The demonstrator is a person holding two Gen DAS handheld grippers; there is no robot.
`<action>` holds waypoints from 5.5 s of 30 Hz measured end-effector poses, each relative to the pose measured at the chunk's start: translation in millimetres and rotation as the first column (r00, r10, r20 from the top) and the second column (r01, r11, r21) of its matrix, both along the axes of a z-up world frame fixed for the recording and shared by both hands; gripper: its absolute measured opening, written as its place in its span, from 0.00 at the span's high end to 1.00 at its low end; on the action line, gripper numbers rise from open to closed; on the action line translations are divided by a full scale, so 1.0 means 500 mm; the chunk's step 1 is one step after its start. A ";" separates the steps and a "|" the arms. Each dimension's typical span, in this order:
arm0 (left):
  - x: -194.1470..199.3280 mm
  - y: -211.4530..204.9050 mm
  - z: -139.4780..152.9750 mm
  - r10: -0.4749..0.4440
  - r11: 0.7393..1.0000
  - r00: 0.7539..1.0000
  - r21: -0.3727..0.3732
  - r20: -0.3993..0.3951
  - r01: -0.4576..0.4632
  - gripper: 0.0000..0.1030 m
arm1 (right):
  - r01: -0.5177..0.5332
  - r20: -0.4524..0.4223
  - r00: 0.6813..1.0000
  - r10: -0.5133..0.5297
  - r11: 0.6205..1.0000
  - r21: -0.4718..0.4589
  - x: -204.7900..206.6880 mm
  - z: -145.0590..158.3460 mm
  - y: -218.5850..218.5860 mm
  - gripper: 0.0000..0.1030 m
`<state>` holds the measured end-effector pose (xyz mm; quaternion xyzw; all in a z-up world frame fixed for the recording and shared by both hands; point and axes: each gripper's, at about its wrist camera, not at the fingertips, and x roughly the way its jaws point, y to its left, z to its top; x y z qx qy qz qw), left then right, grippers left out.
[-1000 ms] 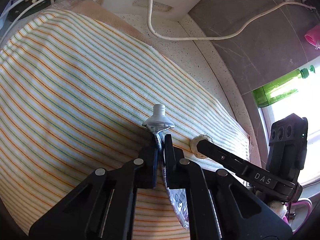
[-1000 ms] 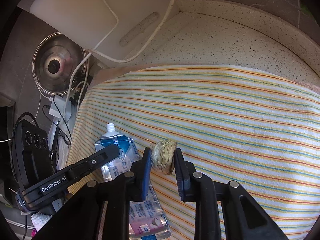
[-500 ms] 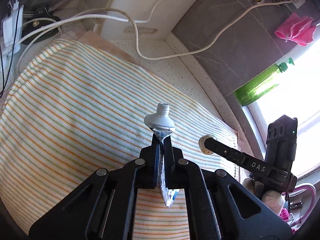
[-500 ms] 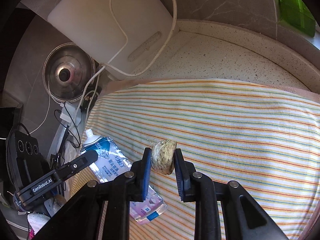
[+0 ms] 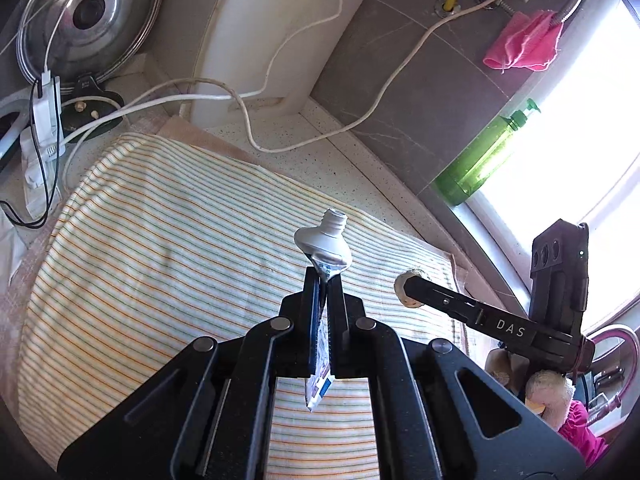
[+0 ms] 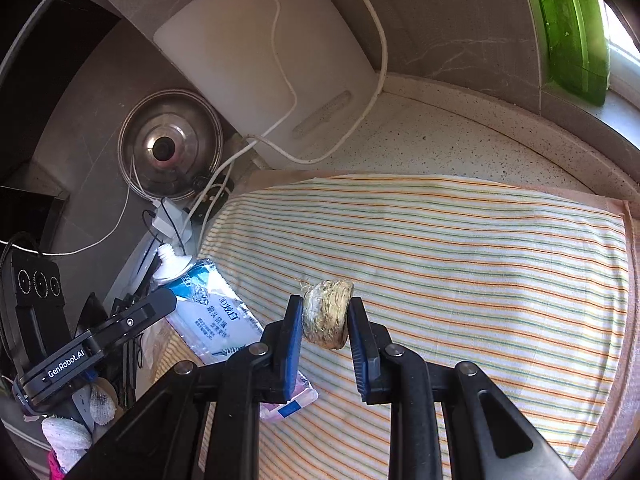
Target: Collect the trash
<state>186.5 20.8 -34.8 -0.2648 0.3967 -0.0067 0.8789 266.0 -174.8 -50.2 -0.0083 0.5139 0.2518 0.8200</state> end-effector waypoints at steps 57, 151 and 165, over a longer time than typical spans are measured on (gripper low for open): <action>-0.677 0.168 -0.053 0.091 0.994 0.992 0.064 -0.086 -0.086 0.99 | -0.125 -0.121 0.985 0.124 0.992 -0.002 -0.623 -0.110 0.175 0.79; -0.744 0.101 -0.172 0.110 0.975 0.959 0.216 -0.263 -0.053 0.39 | -0.182 -0.032 0.983 0.179 0.966 -0.181 -0.744 -0.173 0.184 0.19; -0.711 0.030 0.032 0.071 0.952 0.996 0.300 -0.054 -0.052 0.24 | -0.118 0.164 0.977 0.135 0.987 -0.110 -0.742 0.011 0.132 0.15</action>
